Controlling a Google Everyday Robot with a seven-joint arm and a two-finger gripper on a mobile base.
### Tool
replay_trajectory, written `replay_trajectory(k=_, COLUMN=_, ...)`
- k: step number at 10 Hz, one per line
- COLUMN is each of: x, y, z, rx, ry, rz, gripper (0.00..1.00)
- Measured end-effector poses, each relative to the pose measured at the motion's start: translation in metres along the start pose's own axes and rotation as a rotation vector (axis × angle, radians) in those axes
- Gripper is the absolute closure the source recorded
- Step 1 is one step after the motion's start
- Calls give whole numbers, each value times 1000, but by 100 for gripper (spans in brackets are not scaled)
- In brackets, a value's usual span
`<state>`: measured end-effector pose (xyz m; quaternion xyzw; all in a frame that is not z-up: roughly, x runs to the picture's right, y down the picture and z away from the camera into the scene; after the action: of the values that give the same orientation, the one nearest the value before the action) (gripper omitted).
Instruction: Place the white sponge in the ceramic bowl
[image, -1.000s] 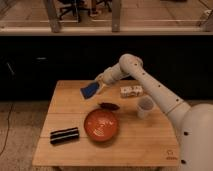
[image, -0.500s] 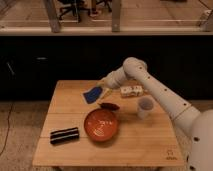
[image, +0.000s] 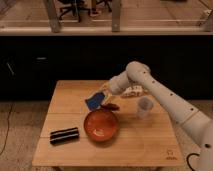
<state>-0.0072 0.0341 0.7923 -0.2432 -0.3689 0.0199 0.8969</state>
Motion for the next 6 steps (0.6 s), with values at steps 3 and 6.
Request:
replay_trajectory(k=3, x=2, y=19, z=2, rx=-40, ry=-4, rz=-9, gripper=100)
replay_trajectory(k=6, x=5, y=41, z=2, rx=-72, ry=-7, rz=-18, gripper=100)
